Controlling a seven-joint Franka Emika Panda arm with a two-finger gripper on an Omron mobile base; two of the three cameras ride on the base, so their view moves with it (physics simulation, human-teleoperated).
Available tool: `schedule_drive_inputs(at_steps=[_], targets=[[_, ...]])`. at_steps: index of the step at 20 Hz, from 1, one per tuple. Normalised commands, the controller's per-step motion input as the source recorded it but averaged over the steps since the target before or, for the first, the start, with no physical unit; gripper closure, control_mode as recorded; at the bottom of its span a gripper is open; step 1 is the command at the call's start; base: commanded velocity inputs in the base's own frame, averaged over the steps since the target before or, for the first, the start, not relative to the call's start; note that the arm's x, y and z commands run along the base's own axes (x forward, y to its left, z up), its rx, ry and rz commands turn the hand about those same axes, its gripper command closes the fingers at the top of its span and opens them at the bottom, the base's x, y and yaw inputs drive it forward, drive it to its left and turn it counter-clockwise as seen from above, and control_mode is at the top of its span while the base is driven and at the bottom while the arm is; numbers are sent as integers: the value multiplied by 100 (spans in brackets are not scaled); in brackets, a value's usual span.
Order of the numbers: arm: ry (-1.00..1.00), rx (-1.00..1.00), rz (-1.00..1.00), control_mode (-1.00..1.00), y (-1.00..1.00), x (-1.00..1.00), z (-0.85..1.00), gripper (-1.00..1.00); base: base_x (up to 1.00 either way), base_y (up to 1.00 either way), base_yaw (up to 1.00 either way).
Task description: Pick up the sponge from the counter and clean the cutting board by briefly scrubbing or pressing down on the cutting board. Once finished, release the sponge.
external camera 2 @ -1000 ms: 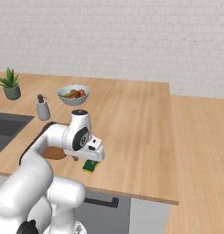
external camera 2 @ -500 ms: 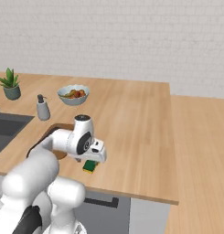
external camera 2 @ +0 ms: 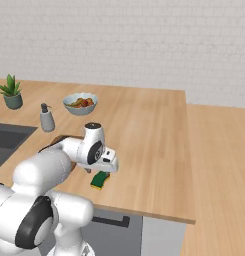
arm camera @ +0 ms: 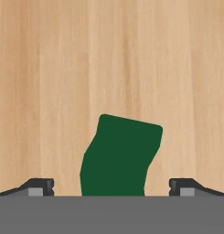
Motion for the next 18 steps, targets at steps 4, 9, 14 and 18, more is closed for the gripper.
schedule_drive_inputs(at_steps=[4, 9, 14, 18], targets=[[-5, 0, 0, -100, -7, -13, -31, -100, 0, 0, 0], [-3, 0, 0, -100, -5, -6, -31, -100, 0, 0, 0], [0, 0, 0, -100, 0, 13, -34, -100, 0, 0, 0], [0, 0, 0, -100, 8, -1, -62, 100, 0, 0, 0]])
